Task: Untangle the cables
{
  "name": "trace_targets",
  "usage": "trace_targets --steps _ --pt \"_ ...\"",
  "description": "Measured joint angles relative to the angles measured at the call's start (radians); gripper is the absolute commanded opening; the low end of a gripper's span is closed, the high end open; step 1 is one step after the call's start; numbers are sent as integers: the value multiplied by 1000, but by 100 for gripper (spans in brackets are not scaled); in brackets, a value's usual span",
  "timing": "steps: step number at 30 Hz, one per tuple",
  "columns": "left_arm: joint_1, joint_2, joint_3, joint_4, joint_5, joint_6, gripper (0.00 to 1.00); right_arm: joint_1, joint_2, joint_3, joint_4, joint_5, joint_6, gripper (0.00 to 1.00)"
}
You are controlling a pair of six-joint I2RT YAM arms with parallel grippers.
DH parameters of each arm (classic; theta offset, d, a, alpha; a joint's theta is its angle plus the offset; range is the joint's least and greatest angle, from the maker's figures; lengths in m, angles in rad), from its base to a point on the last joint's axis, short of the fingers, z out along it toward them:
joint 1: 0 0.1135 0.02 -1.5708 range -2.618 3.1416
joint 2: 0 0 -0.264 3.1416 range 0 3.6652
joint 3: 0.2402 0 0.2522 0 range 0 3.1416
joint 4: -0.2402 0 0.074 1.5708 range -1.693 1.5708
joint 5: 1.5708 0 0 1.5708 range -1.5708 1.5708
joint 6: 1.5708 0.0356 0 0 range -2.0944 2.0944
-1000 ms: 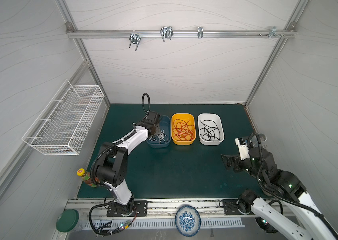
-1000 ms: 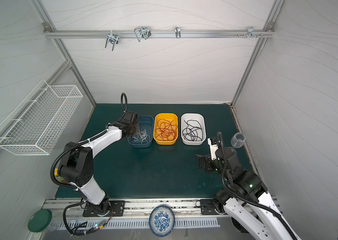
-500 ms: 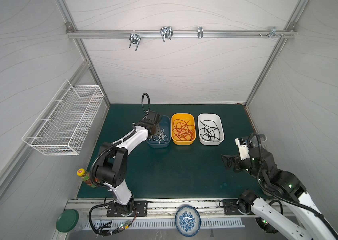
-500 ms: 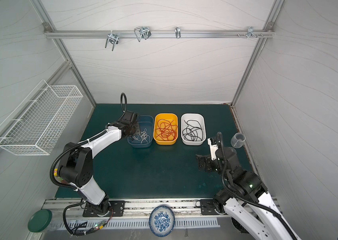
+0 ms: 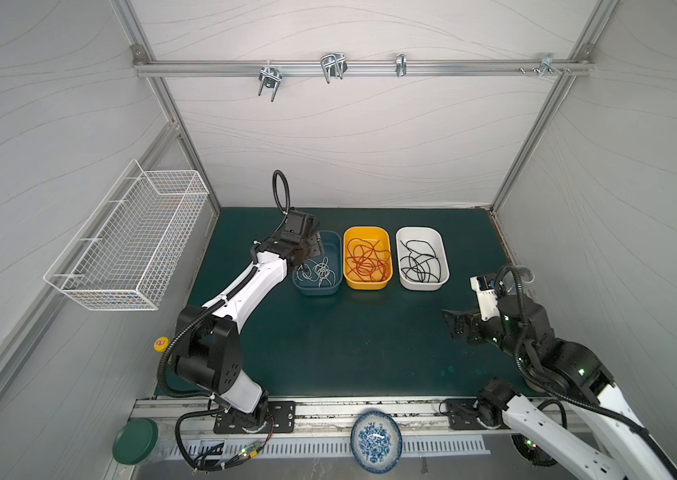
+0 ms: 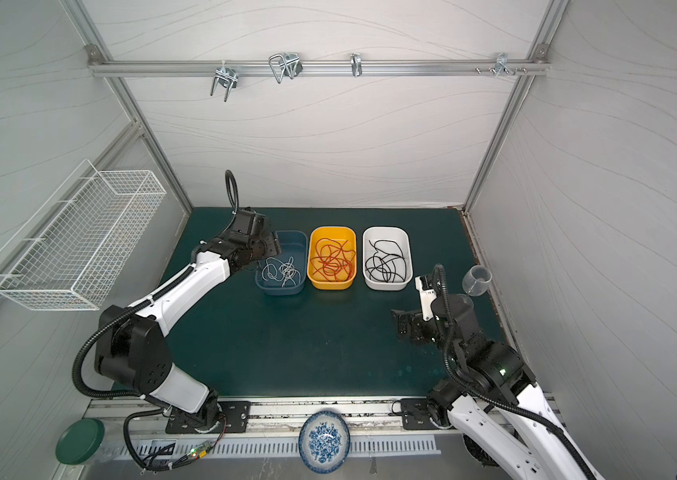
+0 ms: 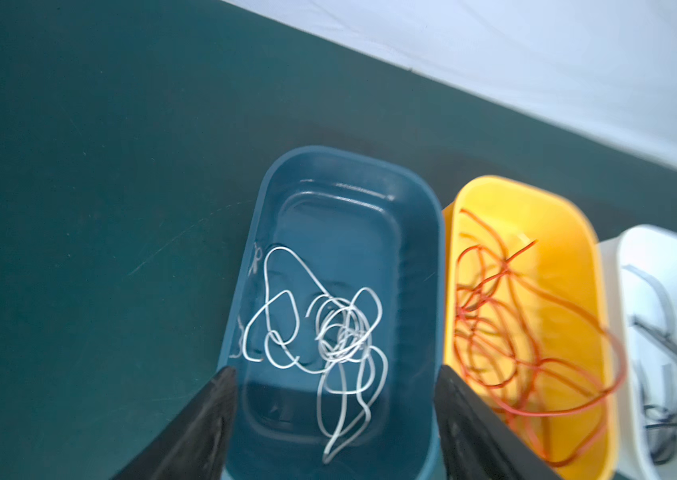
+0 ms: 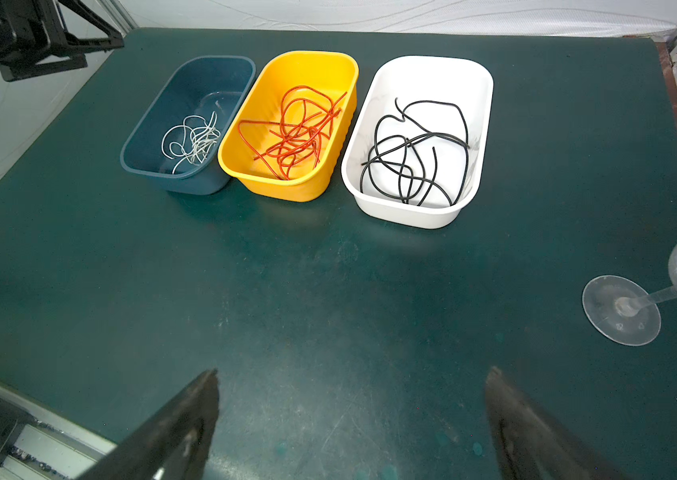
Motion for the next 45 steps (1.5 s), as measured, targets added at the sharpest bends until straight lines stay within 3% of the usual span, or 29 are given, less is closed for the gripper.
trace_targets --steps 10,20,25,33,37,42,45 --pt "0 -212 -20 -21 3 -29 100 3 2 -7 5 -1 -6 99" --pt "0 -611 -264 -2 -98 -17 100 3 -2 -50 60 44 0 99" --pt "0 -722 -398 -17 -164 13 100 3 5 -134 188 85 -5 99" --pt "0 -774 -526 -20 -293 43 99 -12 82 -255 449 236 -100 99" --pt "0 -792 -599 20 -337 74 100 -108 121 -319 589 269 -142 99" --pt "0 -774 -659 95 -381 131 100 -312 127 -411 748 203 -177 99" --pt "1 -757 -697 149 -397 160 99 -359 170 -440 851 203 -200 99"
